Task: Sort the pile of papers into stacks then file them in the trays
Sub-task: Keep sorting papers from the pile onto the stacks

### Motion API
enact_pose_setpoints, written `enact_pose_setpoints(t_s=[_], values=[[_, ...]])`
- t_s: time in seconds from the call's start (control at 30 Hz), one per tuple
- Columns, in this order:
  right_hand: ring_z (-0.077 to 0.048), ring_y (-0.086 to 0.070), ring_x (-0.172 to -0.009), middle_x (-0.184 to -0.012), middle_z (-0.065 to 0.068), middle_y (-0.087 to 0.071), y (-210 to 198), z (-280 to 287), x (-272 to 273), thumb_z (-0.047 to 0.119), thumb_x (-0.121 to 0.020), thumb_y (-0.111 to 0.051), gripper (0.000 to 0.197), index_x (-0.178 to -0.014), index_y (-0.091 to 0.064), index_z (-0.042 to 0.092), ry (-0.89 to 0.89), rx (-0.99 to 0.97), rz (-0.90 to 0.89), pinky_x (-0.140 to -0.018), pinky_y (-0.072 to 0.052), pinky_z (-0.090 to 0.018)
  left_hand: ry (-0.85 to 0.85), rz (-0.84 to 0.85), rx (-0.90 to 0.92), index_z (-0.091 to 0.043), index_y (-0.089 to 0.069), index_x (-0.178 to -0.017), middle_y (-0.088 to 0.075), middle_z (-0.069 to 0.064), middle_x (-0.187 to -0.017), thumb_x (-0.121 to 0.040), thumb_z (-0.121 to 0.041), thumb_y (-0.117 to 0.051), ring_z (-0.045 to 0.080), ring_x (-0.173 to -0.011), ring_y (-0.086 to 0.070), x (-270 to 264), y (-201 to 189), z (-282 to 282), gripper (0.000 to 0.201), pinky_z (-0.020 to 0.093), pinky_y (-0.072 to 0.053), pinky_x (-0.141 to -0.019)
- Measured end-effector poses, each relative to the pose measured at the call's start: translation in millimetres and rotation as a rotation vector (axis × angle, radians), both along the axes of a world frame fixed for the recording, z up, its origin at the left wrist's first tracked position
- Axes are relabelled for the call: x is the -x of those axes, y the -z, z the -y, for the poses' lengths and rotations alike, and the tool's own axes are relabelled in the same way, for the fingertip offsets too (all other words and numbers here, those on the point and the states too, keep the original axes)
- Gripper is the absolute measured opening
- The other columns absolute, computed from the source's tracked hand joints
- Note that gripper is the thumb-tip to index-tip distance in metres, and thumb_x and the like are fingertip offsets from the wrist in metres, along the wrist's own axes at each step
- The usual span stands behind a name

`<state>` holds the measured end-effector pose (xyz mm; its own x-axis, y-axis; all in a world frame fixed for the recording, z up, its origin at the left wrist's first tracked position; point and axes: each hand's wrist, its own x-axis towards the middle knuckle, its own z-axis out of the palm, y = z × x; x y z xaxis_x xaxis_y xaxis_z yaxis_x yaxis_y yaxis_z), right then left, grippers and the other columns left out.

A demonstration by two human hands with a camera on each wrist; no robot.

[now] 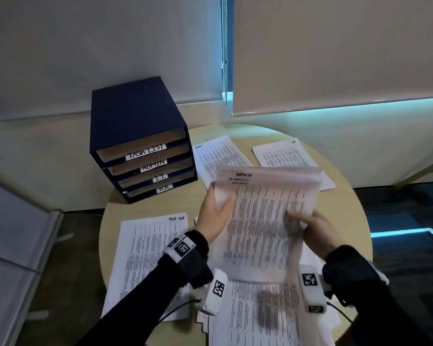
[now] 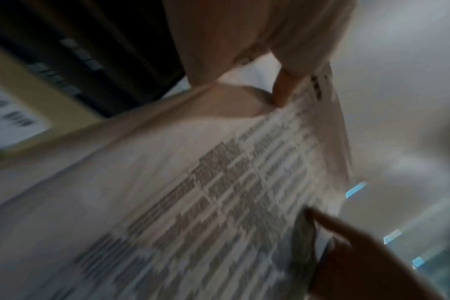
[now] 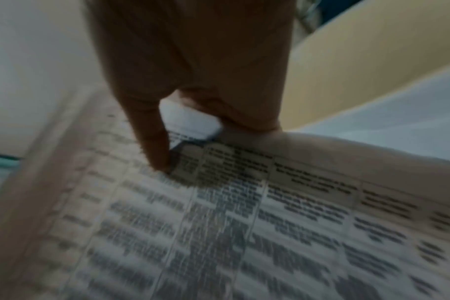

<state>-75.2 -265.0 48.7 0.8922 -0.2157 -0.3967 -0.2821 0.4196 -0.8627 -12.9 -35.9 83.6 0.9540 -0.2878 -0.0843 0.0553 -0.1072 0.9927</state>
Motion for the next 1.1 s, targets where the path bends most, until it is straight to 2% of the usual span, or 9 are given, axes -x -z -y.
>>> enact_pose_setpoints(t_s=[0.17, 0.3, 0.53, 0.63, 0.77, 0.87, 0.97, 1.03, 1.1], values=[[-0.026, -0.062, -0.108, -0.118, -0.012, -0.065, -47, -21, -4, -0.004, -0.084, -0.057, 0.04, -0.123, -0.056, 0.004, 0.023, 0.137, 0.26, -0.083, -0.056, -0.038, -0.191, 0.396, 0.042, -0.049, -0.037, -0.115, -0.053, -0.015, -0.116, -0.097, -0.021, -0.047, 0.002, -0.108, -0.059, 15, -16, 20, 0.035, 0.021, -0.05, -0.088], [-0.011, -0.065, -0.099, -0.102, 0.009, -0.07, -42, -36, 1, 0.003, -0.078, -0.069, 0.039, -0.114, -0.055, 0.005, 0.041, 0.269, 0.268, -0.074, -0.055, -0.022, -0.244, 0.359, 0.021, -0.035, -0.037, -0.123, -0.055, -0.014, -0.108, -0.097, -0.022, -0.048, -0.004, -0.099, -0.062, 22, 6, 15, 0.032, 0.019, -0.051, -0.08], [-0.013, -0.055, -0.088, -0.097, 0.0, -0.059, -40, -48, -18, 0.026, -0.071, -0.059, 0.04, -0.101, -0.058, 0.001, 0.184, 0.268, 0.253, -0.075, -0.042, -0.031, -0.382, 0.137, 0.104, -0.017, -0.037, -0.116, -0.049, -0.012, -0.086, -0.097, -0.003, -0.048, -0.021, -0.058, -0.051, 6, 10, 3, 0.026, 0.004, -0.04, -0.05], [-0.02, -0.053, -0.099, -0.104, 0.0, -0.059, -41, -53, -25, 0.025, -0.079, -0.051, 0.026, -0.098, -0.065, 0.013, 0.164, 0.284, 0.265, -0.084, -0.042, -0.041, -0.44, 0.046, 0.137, -0.017, -0.037, -0.115, -0.049, -0.009, -0.092, -0.097, -0.006, -0.047, -0.005, -0.076, -0.053, -2, 16, -2, 0.023, 0.01, -0.042, -0.063], [-0.026, -0.053, -0.098, -0.101, -0.001, -0.06, -40, -58, -27, 0.035, -0.074, -0.048, 0.036, -0.1, -0.061, 0.015, 0.096, 0.291, 0.261, -0.086, -0.043, -0.047, -0.408, -0.096, 0.103, -0.022, -0.024, -0.148, -0.034, -0.007, -0.142, -0.1, -0.023, -0.045, 0.009, -0.125, -0.033, 1, 22, -3, 0.052, 0.042, -0.03, -0.109], [-0.022, -0.051, -0.094, -0.099, -0.005, -0.054, -25, -58, -24, 0.034, -0.072, -0.05, 0.043, -0.103, -0.047, 0.004, 0.131, 0.305, 0.2, -0.086, -0.044, -0.048, -0.377, -0.132, 0.065, -0.019, -0.014, -0.152, -0.03, -0.002, -0.147, -0.1, -0.029, -0.044, 0.011, -0.128, -0.031, 6, 29, -3, 0.06, 0.04, -0.03, -0.108], [-0.025, -0.053, -0.097, -0.104, -0.008, -0.053, -1, -60, -15, 0.021, -0.071, -0.051, 0.04, -0.107, -0.04, 0.009, 0.068, 0.336, 0.106, -0.086, -0.046, -0.047, -0.37, -0.177, -0.001, -0.031, -0.036, -0.13, -0.042, -0.015, -0.107, -0.096, -0.034, -0.049, 0.002, -0.09, -0.044, 12, 48, -4, 0.036, 0.016, -0.038, -0.074], [-0.027, -0.053, -0.096, -0.102, -0.009, -0.053, 18, -64, -13, 0.007, -0.082, -0.05, 0.027, -0.107, -0.039, 0.009, 0.058, 0.352, 0.031, -0.085, -0.047, -0.044, -0.404, -0.253, -0.025, -0.019, -0.035, -0.137, -0.044, -0.007, -0.116, -0.098, -0.027, -0.048, 0.006, -0.099, -0.044, 17, 60, -2, 0.041, 0.025, -0.041, -0.09], [-0.028, -0.052, -0.095, -0.1, -0.01, -0.053, 37, -66, -13, -0.003, -0.086, -0.045, 0.023, -0.107, -0.044, 0.009, 0.097, 0.337, -0.043, -0.084, -0.045, -0.042, -0.413, -0.341, -0.049, -0.011, -0.022, -0.149, -0.034, 0.008, -0.149, -0.093, -0.036, -0.051, 0.019, -0.127, -0.041, 21, 74, 2, 0.067, 0.044, -0.033, -0.11]])
